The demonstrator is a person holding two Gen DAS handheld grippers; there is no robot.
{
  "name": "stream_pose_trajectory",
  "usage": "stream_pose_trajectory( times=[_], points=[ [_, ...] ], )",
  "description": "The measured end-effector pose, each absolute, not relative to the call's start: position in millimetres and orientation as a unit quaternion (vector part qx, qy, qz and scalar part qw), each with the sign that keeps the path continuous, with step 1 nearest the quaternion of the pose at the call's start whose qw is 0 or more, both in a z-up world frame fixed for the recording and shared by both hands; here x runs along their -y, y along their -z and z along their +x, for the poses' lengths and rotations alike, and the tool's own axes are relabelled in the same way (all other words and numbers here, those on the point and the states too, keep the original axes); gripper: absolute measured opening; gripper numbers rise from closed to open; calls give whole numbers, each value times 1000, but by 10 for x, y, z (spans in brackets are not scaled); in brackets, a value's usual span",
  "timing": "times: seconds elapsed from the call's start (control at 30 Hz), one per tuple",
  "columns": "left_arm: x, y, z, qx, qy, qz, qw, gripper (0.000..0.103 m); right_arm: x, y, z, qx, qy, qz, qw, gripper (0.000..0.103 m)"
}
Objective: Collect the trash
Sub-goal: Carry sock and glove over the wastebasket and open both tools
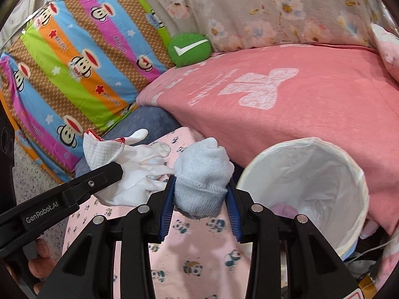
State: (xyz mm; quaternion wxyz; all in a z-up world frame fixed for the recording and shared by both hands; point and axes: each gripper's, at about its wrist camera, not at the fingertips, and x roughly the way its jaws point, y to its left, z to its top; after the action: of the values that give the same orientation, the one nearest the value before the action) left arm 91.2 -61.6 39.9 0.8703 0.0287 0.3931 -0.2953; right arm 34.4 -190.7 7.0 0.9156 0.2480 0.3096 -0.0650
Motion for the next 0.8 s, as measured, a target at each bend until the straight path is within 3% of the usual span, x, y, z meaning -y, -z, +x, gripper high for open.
stream_pose_trajectory(
  times=[0.7,0.77,0.8],
  points=[
    [1443,-209,649,-425,363,52,828,18,2747,188,-173,-312,141,284,896,38],
    [1467,-190,662,-432,367,43,823,22,2771,205,-181,-314,143,285,894,39],
    [1470,-181,674,-436,367,37,821,31,2776,208,-184,-314,143,285,894,39]
  ],
)
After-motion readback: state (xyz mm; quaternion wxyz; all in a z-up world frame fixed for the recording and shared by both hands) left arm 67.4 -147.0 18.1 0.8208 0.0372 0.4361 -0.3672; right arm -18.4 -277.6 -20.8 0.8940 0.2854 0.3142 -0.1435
